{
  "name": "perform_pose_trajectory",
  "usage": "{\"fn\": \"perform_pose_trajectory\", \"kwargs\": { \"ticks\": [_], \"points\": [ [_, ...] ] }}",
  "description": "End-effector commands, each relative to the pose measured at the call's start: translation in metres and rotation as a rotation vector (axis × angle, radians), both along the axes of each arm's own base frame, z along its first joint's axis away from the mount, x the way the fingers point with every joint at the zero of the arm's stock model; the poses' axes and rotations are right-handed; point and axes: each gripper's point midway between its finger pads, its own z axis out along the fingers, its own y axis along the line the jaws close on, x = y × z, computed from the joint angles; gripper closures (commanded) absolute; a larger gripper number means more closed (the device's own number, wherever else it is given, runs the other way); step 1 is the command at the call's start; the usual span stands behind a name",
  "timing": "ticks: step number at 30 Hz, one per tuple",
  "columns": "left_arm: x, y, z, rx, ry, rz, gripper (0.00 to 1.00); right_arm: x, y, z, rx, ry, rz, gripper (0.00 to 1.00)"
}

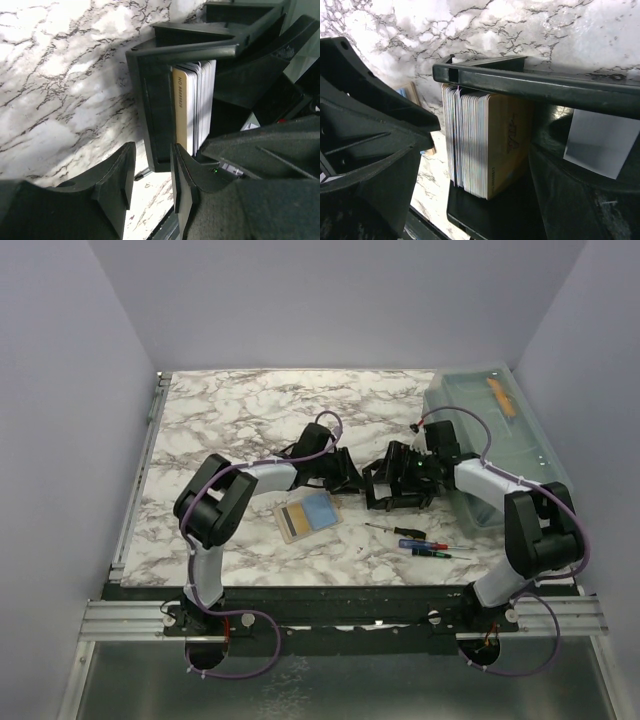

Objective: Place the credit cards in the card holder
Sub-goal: Pick up the credit card from the storage box.

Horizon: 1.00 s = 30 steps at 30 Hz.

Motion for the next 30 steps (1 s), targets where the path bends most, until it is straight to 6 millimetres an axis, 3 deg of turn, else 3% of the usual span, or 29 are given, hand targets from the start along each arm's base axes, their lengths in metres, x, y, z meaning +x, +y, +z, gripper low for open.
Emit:
{"fn": "perform_pose_trajectory", "kwargs": {
  "ticks": [1,7,14,30],
  "points": [
    [0.007,-0.009,-0.006,-0.003,0.001,0.005,0.61,0.001,0.012,-0.003,0.084,0.001,0.022,0.09],
    [0.009,-0.014,-0.016,0.005,0.016,0.000,0.62,-0.001,0.018,-0.007,0.124,0.019,0.042,0.12],
    [0.010,-0.016,-0.019,0.005,0.016,-0.004,0.62,-0.004,0.025,0.015,0.188,-0.021,0.062,0.23],
    [0.007,-0.022,-0.015,-0.004,0.013,-0.016,0.62,-0.007,0.024,0.019,0.191,-0.034,0.056,0.61]
  ]
}}
